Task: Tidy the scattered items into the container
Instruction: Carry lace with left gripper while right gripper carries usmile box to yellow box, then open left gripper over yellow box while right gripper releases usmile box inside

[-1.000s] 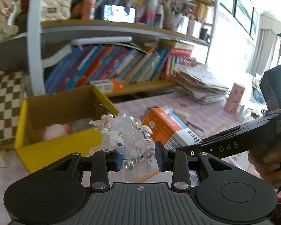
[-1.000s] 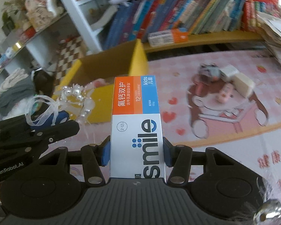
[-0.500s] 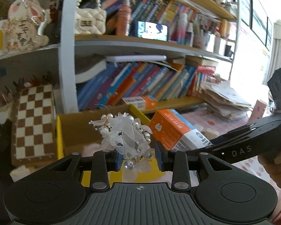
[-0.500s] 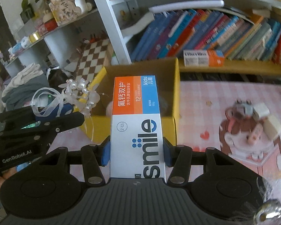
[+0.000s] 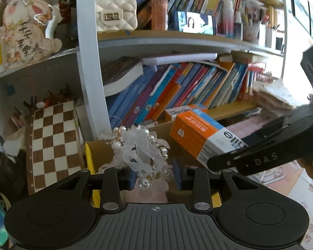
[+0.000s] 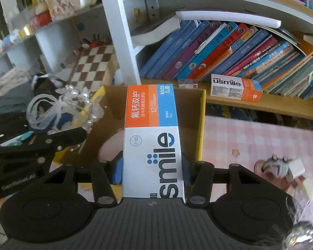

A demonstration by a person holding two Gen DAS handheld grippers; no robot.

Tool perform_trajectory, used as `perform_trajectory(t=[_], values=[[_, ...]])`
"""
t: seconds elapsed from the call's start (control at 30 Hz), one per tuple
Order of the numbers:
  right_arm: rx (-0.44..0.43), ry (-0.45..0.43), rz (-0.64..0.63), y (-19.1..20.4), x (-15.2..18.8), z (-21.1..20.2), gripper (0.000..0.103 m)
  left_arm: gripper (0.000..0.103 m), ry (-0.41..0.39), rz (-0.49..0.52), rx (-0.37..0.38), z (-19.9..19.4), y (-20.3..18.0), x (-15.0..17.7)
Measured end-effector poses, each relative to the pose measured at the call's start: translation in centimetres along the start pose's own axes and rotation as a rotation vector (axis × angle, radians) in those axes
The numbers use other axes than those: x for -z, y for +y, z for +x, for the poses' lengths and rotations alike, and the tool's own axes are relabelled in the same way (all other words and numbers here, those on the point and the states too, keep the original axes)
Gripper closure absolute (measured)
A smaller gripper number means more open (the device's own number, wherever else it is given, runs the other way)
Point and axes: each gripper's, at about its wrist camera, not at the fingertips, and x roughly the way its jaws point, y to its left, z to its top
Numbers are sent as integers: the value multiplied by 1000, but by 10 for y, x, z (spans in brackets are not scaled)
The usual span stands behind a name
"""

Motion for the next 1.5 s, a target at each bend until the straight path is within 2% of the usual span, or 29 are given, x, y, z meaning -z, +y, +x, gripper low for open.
perform_trajectory(t=[0.4, 0.87, 1.2, 1.33, 1.43, 1.5], values=[[36, 44, -31, -1, -19, 62, 53, 70, 102, -5, -16, 56, 12, -1], [70, 49, -63, -7, -31, 98, 53, 70, 178, -17, -13, 89, 21, 8], [73, 44, -81, -7, -31, 108, 52, 67, 180, -10, -31, 92, 21, 8], [48, 7, -85, -6, -33, 97, 50, 55, 150, -14, -45, 85, 21, 5], [27, -13, -91, -4, -34, 88, 49, 54, 128, -17, -53, 79, 20, 2], [21, -17, -96, -2, -34, 82, 49, 49, 116, -11, -59, 73, 18, 0]])
